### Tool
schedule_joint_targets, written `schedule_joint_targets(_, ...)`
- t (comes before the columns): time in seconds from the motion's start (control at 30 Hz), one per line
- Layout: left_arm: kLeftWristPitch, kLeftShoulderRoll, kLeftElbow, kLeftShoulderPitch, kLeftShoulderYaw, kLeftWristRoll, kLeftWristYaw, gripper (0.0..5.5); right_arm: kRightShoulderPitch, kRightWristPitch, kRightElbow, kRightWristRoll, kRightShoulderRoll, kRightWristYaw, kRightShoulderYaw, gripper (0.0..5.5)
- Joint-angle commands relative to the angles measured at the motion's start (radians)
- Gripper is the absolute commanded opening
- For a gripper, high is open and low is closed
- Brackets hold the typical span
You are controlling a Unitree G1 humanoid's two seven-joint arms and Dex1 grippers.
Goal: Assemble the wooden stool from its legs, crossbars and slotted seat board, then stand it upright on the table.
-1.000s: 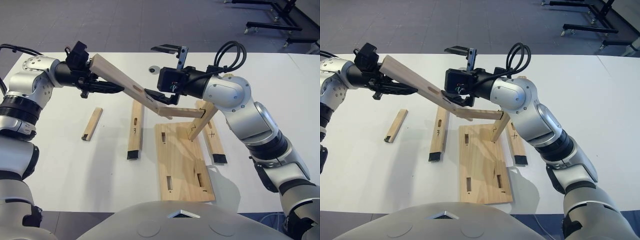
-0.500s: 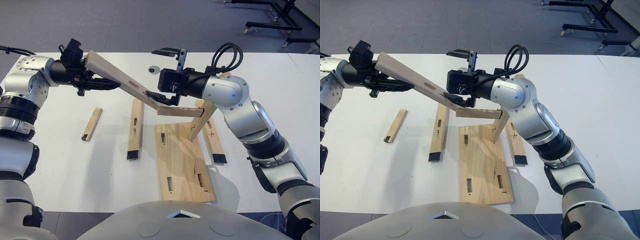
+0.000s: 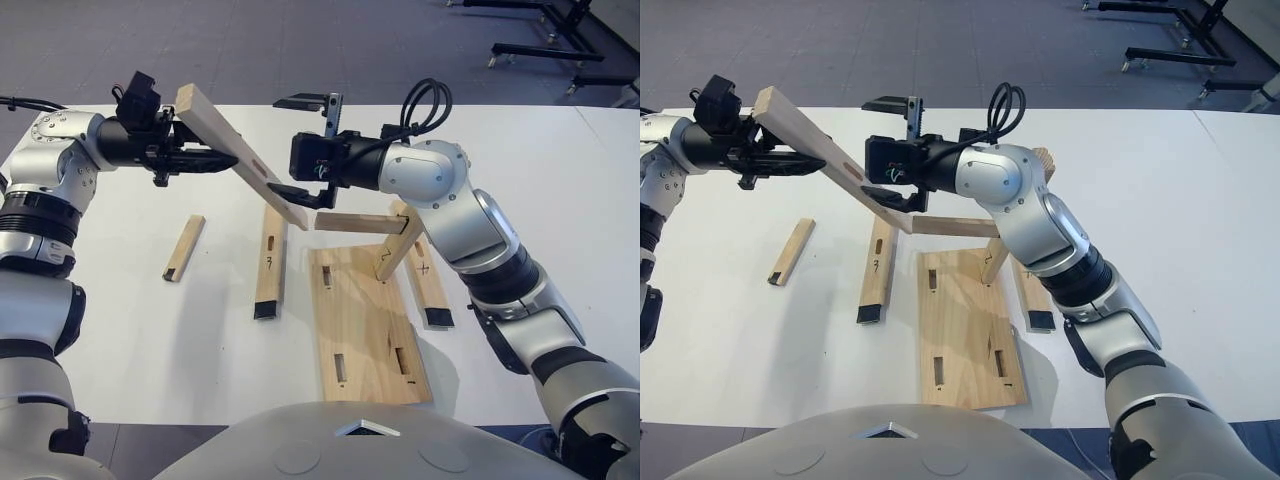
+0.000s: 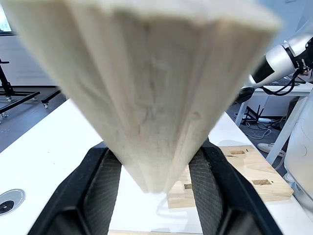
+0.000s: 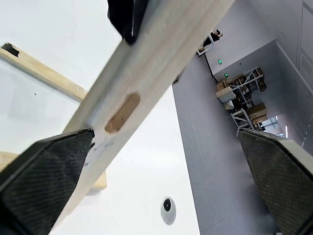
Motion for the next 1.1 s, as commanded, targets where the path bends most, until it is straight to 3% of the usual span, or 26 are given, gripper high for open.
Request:
schedule_joint_targets(0.03, -0.010, -0.009, -0.002, -0.028, 0.005, 0.006, -0.006, 2.02, -0.046, 0.022, -0.005, 0.033, 0.048, 0.009, -0.015, 5.40)
schedule_joint_targets(0.3, -0.013, -0.001, -0.009, -0.013, -0.005, 0.013, -0.006, 2.02, -0.045, 0.022, -0.003, 0.035, 0.037, 0.003, -0.052, 5.40)
schedule_joint_targets(0.53, -0.011, 0.010, -0.019, -0.017, -0.016, 0.015, -0.006, 2.02, -0.045, -0.039, 0.075, 0.017, -0.081, 0.046, -0.104, 5.40)
schedule_joint_targets(0.9, -0.013, 0.000, -0.014, -0.033, -0.025, 0.026, -0.006, 2.02, -0.039, -0.082, 0.114, 0.029, 0.026, 0.067, 0.015, 5.40)
schedule_joint_targets(1.1, -0.013, 0.003, -0.023, -0.019, -0.026, 0.031, -0.006, 2.02, -0.035, -0.083, 0.101, 0.010, 0.023, 0.053, 0.001, 5.40)
